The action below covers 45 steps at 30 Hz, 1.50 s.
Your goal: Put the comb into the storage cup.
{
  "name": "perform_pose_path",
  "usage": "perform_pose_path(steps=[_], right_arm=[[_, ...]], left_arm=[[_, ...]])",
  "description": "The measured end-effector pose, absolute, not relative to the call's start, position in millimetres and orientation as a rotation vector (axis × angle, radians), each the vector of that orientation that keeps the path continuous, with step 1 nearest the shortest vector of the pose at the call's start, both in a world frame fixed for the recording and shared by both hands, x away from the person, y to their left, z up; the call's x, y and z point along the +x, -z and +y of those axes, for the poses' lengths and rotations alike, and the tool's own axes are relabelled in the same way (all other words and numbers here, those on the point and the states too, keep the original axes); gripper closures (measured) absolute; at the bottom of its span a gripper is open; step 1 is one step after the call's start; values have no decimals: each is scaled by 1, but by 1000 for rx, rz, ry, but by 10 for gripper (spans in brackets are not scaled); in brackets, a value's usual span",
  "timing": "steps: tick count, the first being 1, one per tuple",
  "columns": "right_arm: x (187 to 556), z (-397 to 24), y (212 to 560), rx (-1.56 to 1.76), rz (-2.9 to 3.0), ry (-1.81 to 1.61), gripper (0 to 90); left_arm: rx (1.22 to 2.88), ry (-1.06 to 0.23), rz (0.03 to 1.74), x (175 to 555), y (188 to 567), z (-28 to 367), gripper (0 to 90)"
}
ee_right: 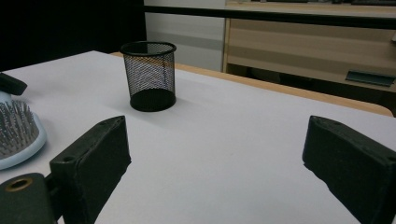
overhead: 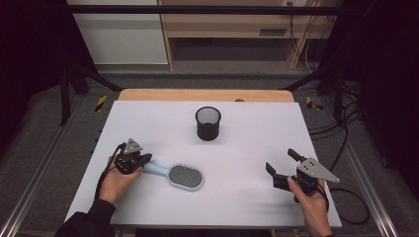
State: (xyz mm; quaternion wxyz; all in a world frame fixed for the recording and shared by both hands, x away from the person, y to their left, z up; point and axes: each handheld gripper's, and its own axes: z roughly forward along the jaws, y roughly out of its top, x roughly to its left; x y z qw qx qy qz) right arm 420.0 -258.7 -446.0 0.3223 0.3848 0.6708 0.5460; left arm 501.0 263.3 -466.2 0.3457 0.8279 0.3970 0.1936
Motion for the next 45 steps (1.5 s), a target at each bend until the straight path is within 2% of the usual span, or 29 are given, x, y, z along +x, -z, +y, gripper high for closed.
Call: perform_pose_path(steps=[5, 14, 20, 27, 45], right_arm=[[421, -258, 446, 1009, 1770, -1431, 70], [421, -257, 446, 1004, 1778, -1436, 67], [421, -257, 447, 1002, 1790, -1411, 66], [421, -259, 449, 1017, 1790, -1400, 66], [421, -258, 450, 1012, 1801, -1377, 65]], left_arm=[[2184, -485, 1023, 496, 464, 267, 900], [2193, -434, 1008, 461, 464, 276, 900], [2274, -392, 982, 440, 466, 270, 900], [2295, -353, 975, 421, 464, 264, 900], [2310, -287, 936, 405, 463, 256, 900]])
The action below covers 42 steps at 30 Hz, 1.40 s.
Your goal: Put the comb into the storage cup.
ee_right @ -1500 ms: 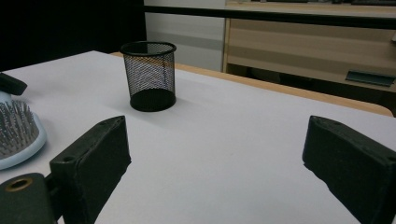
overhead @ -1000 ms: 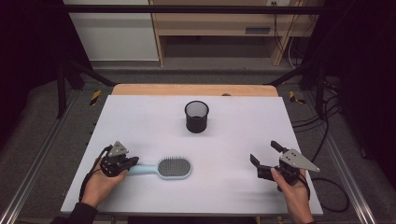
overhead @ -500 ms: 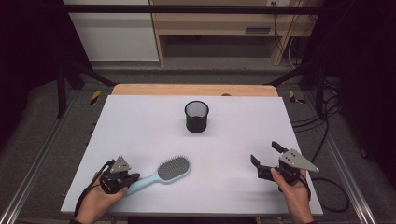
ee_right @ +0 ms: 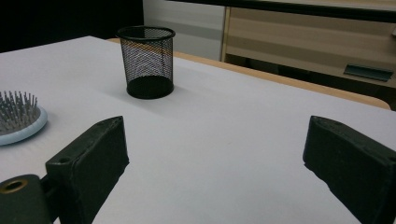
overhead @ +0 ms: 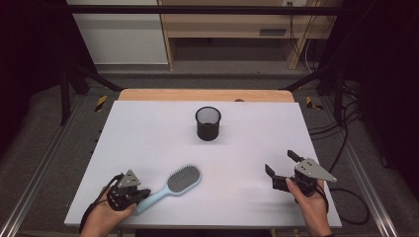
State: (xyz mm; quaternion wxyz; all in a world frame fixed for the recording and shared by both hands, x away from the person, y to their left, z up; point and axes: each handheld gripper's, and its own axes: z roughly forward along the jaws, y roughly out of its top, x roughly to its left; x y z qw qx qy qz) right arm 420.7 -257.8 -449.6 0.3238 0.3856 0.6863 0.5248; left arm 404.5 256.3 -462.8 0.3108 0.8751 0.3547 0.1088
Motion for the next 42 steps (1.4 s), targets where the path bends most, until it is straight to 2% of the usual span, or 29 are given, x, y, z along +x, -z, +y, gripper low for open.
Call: perform_pose_path(steps=[14, 26, 32, 42], right_arm=[[420, -258, 449, 1018, 1797, -1373, 65], [419, -258, 448, 1013, 1791, -1384, 64], [418, -258, 448, 1012, 1793, -1384, 64], [419, -258, 448, 1015, 1795, -1384, 63]], left_arm=[[2320, -266, 912, 400, 464, 250, 900], [2290, -312, 888, 402, 453, 242, 890], [2277, -352, 885, 400, 444, 235, 750], [2257, -382, 900, 397, 443, 225, 347]])
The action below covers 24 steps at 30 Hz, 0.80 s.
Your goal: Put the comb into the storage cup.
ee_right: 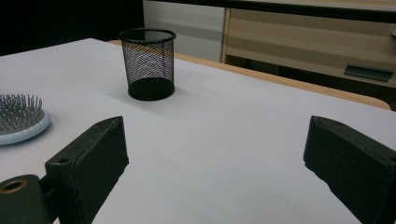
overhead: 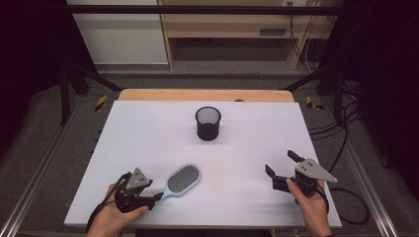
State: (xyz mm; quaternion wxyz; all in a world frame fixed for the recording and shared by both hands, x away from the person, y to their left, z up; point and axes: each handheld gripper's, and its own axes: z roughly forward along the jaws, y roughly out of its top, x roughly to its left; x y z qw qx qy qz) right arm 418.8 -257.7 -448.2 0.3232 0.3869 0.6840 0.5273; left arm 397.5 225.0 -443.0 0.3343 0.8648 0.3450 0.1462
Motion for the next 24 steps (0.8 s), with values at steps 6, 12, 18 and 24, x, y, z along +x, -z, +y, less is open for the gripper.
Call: perform_pose_path(steps=[6, 12, 18, 24], right_arm=[[419, -258, 448, 1017, 1797, -1383, 63], [419, -258, 448, 1022, 1798, -1383, 61], [419, -258, 448, 1021, 1800, -1382, 61], [419, -258, 448, 1022, 1801, -1383, 61]], left_arm=[[2270, -365, 928, 400, 445, 217, 103], [2291, -331, 924, 402, 449, 213, 57], [2319, -325, 928, 404, 454, 207, 57], [2328, -335, 908, 405, 459, 205, 57]])
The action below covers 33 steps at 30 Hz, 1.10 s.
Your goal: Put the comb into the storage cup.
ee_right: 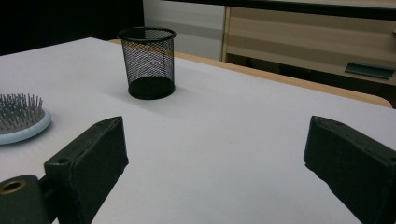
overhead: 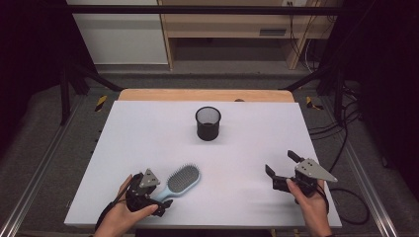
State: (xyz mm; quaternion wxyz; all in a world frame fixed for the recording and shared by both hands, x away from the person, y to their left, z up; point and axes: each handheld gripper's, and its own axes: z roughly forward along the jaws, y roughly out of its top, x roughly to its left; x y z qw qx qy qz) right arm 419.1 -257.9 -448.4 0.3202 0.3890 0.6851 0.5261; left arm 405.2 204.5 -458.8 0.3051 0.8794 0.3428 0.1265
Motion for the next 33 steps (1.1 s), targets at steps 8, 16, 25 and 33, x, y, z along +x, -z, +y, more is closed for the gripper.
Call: perform_pose_path(steps=[8, 16, 25, 33], right_arm=[[419, -258, 448, 1024, 1803, -1382, 61], [419, -258, 448, 1026, 1802, -1383, 61], [419, -259, 448, 1030, 1801, -1385, 61], [419, -259, 448, 1030, 1800, -1384, 61]], left_arm=[[2338, -322, 909, 406, 463, 201, 58], [2342, -314, 930, 408, 466, 199, 107], [2369, -276, 909, 410, 466, 197, 321], [2393, -268, 883, 411, 464, 193, 465]])
